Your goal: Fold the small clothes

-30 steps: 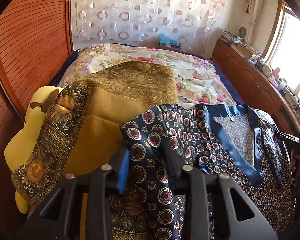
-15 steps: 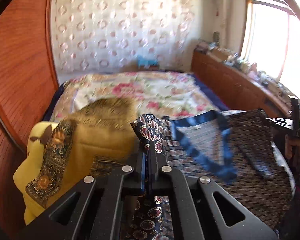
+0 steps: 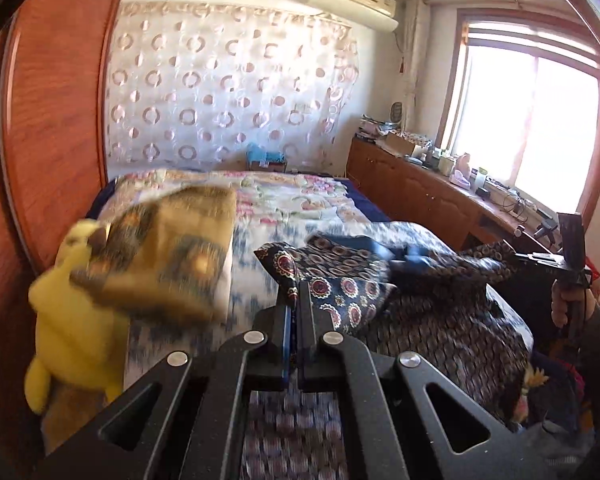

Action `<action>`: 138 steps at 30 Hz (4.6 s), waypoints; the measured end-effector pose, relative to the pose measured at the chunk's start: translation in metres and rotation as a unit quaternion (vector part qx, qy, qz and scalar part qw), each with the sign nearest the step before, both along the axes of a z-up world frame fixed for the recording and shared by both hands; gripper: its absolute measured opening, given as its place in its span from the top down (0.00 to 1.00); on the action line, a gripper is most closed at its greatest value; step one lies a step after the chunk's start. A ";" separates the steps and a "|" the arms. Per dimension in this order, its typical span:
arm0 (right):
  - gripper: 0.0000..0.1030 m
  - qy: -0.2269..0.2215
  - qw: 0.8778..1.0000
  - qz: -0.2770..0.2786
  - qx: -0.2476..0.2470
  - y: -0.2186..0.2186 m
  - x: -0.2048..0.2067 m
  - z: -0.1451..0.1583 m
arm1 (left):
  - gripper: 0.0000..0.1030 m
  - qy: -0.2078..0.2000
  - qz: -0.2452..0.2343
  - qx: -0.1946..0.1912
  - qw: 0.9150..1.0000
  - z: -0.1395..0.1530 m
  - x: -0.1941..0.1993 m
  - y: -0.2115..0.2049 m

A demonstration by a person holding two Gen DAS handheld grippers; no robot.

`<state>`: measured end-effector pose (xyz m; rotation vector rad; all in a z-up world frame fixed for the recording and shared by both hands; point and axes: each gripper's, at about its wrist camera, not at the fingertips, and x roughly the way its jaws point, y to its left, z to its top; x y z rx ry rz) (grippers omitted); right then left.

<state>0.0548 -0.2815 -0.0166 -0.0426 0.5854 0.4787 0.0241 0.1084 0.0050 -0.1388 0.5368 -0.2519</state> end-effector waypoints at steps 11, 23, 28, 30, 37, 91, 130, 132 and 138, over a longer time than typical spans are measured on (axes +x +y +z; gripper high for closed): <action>0.99 0.056 0.997 -0.053 -0.012 -0.060 -0.091 -0.019 | 0.97 0.049 0.075 -0.005 0.996 -0.050 -0.059 0.044; 0.99 0.066 0.995 -0.057 -0.052 -0.044 -0.099 -0.003 | 0.97 0.059 0.068 0.024 0.996 -0.056 -0.062 0.044; 0.96 0.032 0.997 -0.048 -0.059 -0.035 -0.104 0.011 | 0.87 0.017 0.071 0.022 0.997 -0.039 -0.066 0.043; 0.96 0.024 0.998 -0.040 -0.050 -0.037 -0.104 0.012 | 0.73 0.003 0.074 0.021 0.997 -0.032 -0.065 0.041; 0.74 -0.006 1.000 -0.023 -0.014 -0.043 -0.098 0.026 | 0.25 0.002 0.070 0.040 0.997 -0.021 -0.041 0.036; 0.52 0.139 0.989 -0.023 -0.052 -0.003 0.024 -0.065 | 0.74 0.184 0.008 0.027 0.983 -0.117 0.052 0.032; 0.87 -0.111 0.983 -0.114 -0.088 0.063 0.110 0.136 | 0.87 -0.026 0.073 0.077 0.994 0.066 0.174 0.014; 0.66 -0.065 0.983 -0.130 -0.109 0.100 0.126 0.120 | 0.77 0.009 0.074 0.076 0.994 0.045 0.193 0.018; 0.58 -0.014 0.983 -0.144 -0.111 0.116 0.132 0.072 | 0.31 0.043 0.040 0.040 0.997 0.005 0.179 0.024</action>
